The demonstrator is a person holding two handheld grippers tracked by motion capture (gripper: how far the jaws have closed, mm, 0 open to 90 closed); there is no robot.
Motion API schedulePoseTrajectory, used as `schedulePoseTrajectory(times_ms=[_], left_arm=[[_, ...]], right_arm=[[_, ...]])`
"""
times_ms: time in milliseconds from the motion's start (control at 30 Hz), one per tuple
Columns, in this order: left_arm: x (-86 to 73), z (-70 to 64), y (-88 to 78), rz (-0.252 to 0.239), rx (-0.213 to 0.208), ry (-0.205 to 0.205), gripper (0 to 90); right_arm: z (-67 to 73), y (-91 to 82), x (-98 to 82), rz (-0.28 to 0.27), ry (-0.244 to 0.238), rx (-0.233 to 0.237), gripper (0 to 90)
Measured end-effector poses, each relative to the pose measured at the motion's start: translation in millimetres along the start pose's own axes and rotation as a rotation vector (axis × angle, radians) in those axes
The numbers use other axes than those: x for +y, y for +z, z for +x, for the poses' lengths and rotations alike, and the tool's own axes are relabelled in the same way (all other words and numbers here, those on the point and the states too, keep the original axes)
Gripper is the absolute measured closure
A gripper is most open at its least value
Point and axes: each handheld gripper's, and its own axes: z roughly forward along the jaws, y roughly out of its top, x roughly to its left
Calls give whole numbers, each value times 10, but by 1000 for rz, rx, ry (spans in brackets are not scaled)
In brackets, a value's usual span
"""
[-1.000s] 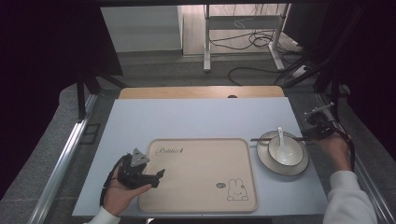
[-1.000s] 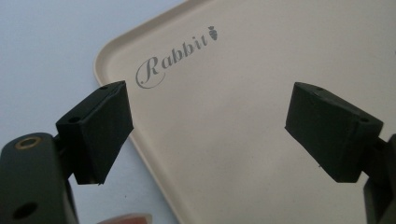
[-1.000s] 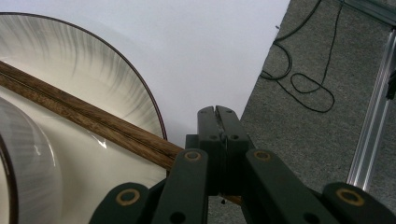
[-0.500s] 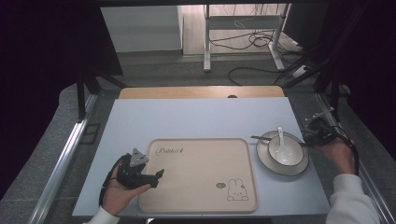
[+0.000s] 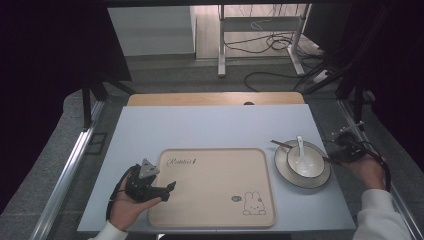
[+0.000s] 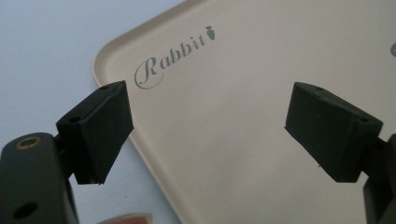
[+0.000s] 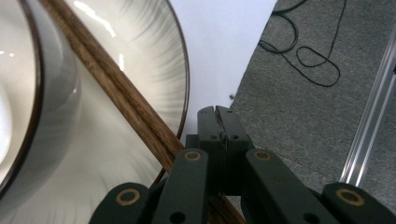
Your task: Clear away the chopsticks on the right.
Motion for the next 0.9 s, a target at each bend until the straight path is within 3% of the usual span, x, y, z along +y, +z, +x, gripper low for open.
schedulePoseTrajectory(times_ms=[133, 233, 500, 900], left_arm=[[4, -7, -8, -3, 2, 2, 148], [5, -10, -10, -4, 3, 2, 148], [2, -10, -9, -2, 3, 7, 148], [-3, -4, 2, 1, 3, 7, 148]], right_arm=[[-4, -76, -24, -23, 3, -9, 887], [20, -196, -36, -59, 0, 15, 887], [64, -204, -47, -69, -16, 61, 887], [81, -173, -39, -65, -32, 74, 887]])
